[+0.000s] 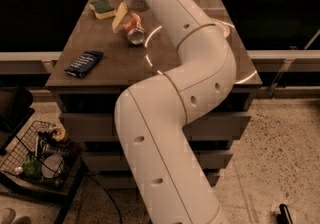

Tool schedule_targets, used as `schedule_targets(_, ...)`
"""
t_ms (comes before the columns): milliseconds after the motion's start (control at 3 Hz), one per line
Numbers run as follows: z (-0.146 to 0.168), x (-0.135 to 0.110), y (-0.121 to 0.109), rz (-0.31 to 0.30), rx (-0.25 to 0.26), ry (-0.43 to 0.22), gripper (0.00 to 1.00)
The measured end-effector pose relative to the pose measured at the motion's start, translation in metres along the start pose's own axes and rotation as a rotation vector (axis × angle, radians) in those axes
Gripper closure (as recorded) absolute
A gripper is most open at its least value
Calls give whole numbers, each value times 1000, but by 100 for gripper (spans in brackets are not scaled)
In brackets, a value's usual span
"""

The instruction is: Place coke can upright

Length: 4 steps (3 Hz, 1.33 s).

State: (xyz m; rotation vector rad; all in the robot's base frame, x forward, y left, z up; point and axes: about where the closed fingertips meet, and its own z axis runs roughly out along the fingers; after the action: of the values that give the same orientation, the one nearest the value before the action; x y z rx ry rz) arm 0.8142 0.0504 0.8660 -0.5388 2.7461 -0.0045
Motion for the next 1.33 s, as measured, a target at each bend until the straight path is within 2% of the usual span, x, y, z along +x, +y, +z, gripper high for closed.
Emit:
schedule_targets(333,4,3,9,-36,15,30,0)
schedule_targets(667,2,-5,17,-79,28,14,0)
schedule_targets(1000,0,-4,23,-112,47,30,0)
schedule_targets(1333,6,0,25,-117,43,49,0)
